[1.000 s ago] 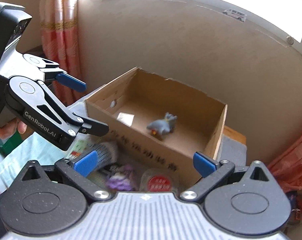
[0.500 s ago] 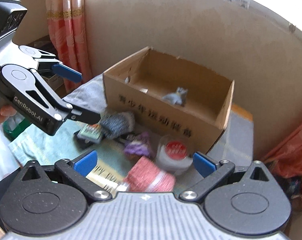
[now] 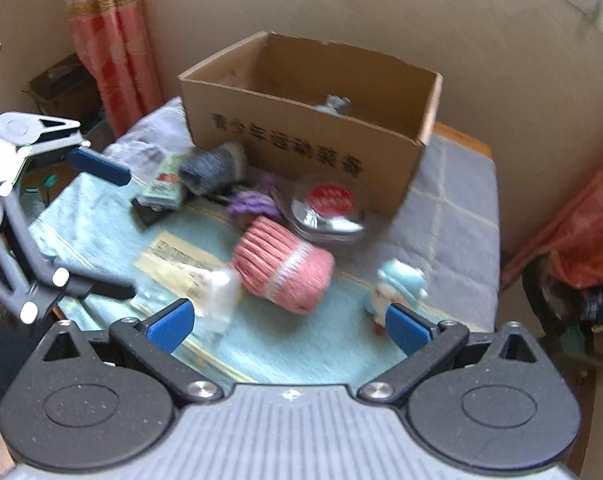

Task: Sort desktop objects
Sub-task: 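Return right tool to the table and grasp the light-blue hat doll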

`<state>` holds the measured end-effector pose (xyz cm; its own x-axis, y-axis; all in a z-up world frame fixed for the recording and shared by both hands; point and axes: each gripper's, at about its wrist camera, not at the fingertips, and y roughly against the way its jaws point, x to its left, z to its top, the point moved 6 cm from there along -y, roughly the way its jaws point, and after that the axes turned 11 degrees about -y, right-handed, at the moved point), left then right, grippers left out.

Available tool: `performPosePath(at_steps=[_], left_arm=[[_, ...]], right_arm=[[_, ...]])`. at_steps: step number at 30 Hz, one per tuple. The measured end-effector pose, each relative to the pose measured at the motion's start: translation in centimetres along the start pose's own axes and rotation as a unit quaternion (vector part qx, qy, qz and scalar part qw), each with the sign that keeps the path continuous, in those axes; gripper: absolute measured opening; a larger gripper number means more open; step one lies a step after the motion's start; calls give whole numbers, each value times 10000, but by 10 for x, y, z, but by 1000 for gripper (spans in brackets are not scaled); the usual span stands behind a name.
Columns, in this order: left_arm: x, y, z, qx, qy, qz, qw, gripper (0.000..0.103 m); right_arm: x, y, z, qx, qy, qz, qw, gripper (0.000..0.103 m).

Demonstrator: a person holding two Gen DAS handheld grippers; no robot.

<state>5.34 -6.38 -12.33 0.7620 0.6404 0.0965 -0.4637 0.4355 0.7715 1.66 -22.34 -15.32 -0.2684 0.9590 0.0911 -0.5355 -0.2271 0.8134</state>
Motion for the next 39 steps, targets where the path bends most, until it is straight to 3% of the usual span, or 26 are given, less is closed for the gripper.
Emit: performPosePath(at_steps=[6,11,13,24,39], left_arm=[[-20,-23,-2,90,-498,-140,9986,99],[-26,-41,-3,252,-787,-220,9963,75],[-28,-46,-4,310,-915,-282,9949,71],[-21,-60,-7,432,-968,-317,9939,63],[-19,-63,-6,428,-867,-380,9946,62]], right_arm=[[-23,-4,-12,93,-101,-180,9997,103],[-39,-12,-9,74,-211,-243,9995,103],[-45,-18,-6,62,-258,-287,9992,103],[-84,-53,9,134,-721,-364,9966,87],[-88,-87,26,255,-870,-344,9953,64]])
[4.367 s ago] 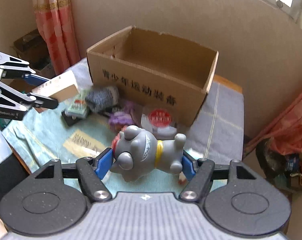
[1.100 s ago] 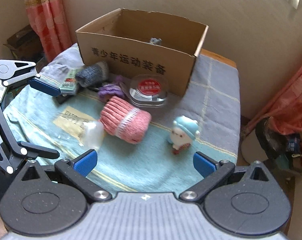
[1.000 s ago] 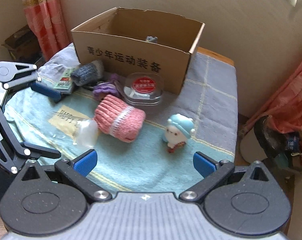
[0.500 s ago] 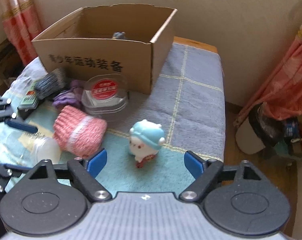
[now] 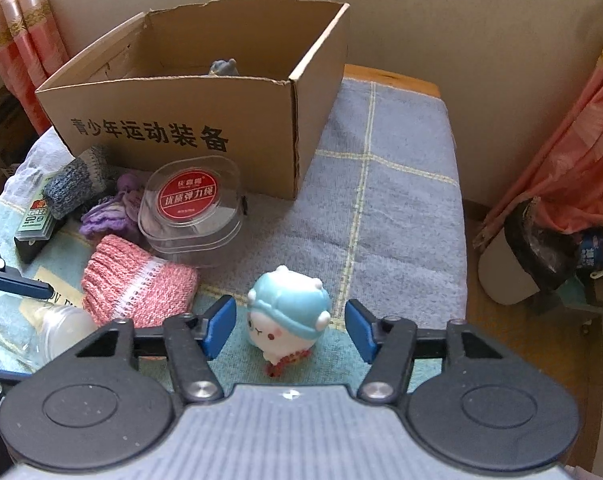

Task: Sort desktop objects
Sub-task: 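Return right tool to the table and grasp the light-blue hat doll, then carry the hat doll into the cardboard box and open right tool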

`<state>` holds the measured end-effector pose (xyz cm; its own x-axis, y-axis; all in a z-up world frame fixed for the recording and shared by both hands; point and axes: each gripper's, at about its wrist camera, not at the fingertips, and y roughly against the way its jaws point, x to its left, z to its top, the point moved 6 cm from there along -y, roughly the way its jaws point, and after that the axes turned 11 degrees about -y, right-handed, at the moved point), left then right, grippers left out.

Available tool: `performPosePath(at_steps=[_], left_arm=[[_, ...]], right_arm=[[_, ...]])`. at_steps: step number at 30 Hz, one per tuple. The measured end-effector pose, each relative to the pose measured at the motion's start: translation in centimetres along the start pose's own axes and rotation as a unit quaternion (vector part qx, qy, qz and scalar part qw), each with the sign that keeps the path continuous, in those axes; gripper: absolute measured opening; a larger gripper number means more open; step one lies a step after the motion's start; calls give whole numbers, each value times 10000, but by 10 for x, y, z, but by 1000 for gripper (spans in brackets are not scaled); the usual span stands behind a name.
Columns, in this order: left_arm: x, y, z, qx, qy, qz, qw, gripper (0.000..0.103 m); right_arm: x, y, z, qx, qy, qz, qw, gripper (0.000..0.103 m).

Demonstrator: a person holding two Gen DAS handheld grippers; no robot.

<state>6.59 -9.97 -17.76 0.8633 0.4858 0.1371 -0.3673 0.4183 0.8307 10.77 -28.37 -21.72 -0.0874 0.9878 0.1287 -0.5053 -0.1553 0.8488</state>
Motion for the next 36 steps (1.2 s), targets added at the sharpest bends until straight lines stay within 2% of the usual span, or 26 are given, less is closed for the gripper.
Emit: performPosePath(at_steps=[2,4,15,25,33,36], left_arm=[[0,0,-1,-2,14,6,10000,62],[0,0,-1,-1,31,5,10000,62],[6,9,-5,-61,225,147,9996,61],[19,34,1,-148,437,361,9983,61],[41,60,23,-327,607,525,9962,60],[57,73,38,-443,687,653,9945,59]], right_arm=[[0,-3,-1,52,-35,-12,10000,61],[1,-6,-3,128,-46,6,9999,51],[1,2,-6,76,14,-54,10000,49],[14,39,-2,-113,289,-33,9995,49],[41,72,24,-421,506,232,9976,49],[53,84,38,-594,718,214,9954,49]])
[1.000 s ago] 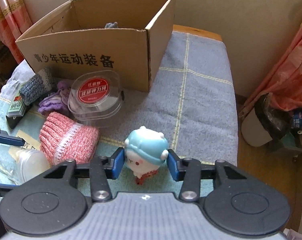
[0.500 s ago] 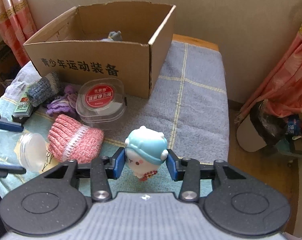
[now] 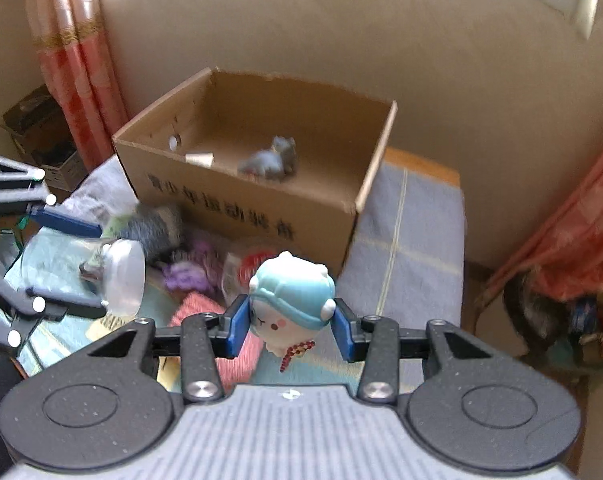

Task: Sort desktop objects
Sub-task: 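Carry the hat doll into the cardboard box and open right tool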

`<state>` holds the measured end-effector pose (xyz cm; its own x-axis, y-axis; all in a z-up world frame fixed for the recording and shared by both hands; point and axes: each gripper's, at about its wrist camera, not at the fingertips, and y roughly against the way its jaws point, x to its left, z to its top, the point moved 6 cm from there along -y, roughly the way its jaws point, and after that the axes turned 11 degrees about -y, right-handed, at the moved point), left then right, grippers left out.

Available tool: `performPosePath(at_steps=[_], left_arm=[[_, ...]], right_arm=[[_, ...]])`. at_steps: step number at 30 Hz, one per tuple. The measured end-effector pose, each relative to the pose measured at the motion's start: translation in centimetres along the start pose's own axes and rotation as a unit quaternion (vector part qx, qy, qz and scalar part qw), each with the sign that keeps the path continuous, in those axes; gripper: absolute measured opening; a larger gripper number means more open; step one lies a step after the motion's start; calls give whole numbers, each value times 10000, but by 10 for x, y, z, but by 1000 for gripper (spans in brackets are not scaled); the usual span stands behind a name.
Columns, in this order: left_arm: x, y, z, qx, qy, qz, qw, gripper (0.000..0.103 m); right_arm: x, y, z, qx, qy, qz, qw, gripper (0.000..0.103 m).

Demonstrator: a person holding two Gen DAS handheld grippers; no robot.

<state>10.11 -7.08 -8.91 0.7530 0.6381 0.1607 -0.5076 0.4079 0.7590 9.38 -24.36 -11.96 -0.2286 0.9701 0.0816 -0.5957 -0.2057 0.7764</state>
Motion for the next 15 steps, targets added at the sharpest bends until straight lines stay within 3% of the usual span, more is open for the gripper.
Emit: performPosePath(at_steps=[6,15], left_arm=[[39,5,30,-78,349,280,9990,30],[99,-2,66,-161,769,712,9944,26]], right_arm=[[14,5,40,-249,237,-48,9994,49],[25,-11,100,-466,354,-115,9982,48]])
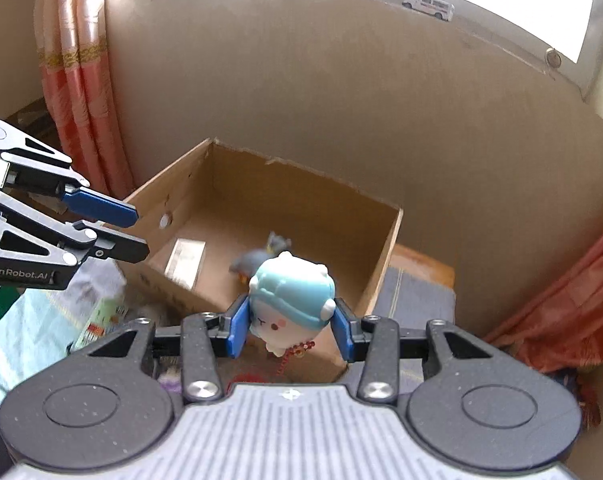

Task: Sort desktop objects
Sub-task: 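Carry the hat doll into the cardboard box and open right tool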

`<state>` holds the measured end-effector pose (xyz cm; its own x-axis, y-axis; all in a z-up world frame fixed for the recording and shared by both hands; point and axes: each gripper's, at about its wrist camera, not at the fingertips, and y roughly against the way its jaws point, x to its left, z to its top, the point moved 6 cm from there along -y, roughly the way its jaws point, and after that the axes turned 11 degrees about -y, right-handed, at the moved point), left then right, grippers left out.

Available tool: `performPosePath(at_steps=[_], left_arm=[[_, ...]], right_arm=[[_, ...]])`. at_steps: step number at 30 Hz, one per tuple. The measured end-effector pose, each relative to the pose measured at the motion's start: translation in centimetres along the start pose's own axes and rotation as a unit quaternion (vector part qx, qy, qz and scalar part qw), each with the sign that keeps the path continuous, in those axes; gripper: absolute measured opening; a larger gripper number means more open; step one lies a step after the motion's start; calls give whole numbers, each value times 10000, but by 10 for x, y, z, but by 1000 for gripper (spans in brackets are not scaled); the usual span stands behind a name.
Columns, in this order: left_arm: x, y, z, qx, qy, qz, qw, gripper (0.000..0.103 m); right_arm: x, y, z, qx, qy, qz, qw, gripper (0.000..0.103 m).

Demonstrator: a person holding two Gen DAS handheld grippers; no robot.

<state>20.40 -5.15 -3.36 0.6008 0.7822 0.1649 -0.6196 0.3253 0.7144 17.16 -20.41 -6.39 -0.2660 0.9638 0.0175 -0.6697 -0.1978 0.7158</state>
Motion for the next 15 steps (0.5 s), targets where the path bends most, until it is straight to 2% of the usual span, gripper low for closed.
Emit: performPosePath(at_steps=[4,9,11,13,15], left_arm=[[14,-12,14,44,32,117,9999,26],[24,-29,15,234,17,204,9995,26],[27,-34,12,294,79,202,9993,26],[30,-37,8,327,136,203,9992,32],[30,-40,4,362,145,163,9991,44]], right_arm=[[0,-16,21,41,-76,19,10000,48],[2,-36,32,146,-90,36,9998,49],[3,-39,33,156,-84,66,9998,59],[3,-40,32,61,-69,-10,10000,96],[4,-35,29,-146,-50,-9,9999,100]])
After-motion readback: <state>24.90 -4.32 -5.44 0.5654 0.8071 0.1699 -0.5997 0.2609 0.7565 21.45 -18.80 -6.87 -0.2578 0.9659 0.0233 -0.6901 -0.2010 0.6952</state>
